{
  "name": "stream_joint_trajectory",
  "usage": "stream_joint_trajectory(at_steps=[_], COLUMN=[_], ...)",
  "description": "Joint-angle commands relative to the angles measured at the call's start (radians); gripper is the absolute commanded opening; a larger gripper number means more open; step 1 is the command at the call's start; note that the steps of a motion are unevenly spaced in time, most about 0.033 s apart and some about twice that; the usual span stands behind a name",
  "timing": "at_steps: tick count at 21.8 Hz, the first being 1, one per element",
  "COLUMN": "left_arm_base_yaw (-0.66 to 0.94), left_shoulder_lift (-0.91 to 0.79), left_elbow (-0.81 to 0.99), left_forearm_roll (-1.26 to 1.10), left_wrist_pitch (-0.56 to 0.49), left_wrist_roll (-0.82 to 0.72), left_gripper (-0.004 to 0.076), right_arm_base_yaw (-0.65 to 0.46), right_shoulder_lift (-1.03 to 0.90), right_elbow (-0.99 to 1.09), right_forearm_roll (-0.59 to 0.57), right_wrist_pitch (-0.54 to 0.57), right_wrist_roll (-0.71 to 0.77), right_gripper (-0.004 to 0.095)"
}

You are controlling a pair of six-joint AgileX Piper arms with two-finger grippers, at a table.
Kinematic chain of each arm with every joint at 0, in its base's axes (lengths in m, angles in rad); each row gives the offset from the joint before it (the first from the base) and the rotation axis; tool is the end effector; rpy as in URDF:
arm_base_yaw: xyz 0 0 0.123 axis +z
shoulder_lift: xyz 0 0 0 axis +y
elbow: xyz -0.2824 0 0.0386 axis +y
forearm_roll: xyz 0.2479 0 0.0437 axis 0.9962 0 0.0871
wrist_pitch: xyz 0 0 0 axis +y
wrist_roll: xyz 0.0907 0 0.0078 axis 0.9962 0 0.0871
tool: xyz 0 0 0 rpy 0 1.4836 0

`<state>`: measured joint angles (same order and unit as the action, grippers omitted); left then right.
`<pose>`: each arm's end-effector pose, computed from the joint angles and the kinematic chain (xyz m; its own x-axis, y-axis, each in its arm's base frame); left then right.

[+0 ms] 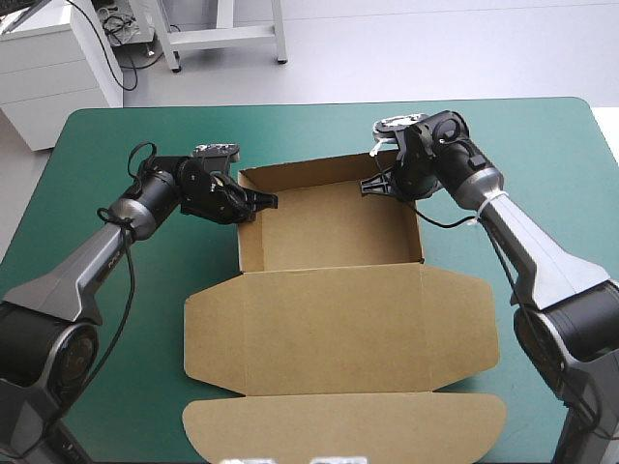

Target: Fold the box

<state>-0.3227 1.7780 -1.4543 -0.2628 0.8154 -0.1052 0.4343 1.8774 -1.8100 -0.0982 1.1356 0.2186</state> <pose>0.3647 -0.1401 0.2771 -0.8961 0.0060 -0.4439 0.1553 0.9410 -0.3008 0.3773 0.1661 0.3261 -0.8690 -0.2096 -0.4483 -0.2341 0.9722 -0.0008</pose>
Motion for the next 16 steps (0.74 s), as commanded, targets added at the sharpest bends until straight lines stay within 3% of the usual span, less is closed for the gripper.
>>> stream_joint_trajectory(at_steps=[1,9,16], left_arm_base_yaw=[-0.011,-0.011,-0.095], left_shoulder_lift=[-0.002,0.107,0.291], left_elbow=[-0.04,-0.198,-0.423], left_forearm_roll=[-0.017,0.024,0.135], left_wrist_pitch=[-0.031,-0.007,0.085], left_wrist_roll=[0.03,0.03,0.008], left_gripper=[-0.0008,-0.0008,-0.0008], right_arm_base_yaw=[0.019,-0.033,-0.106], right_shoulder_lift=[-0.021,0.116,0.206], right_elbow=[-0.039,-0.039,-0.068], right_forearm_roll=[0.13,0.123,0.138], right_wrist_pitch=[-0.095,-0.128,-0.174], right_wrist_roll=[-0.028,-0.05,-0.078], right_gripper=[-0.0013,-0.0015,-0.0014])
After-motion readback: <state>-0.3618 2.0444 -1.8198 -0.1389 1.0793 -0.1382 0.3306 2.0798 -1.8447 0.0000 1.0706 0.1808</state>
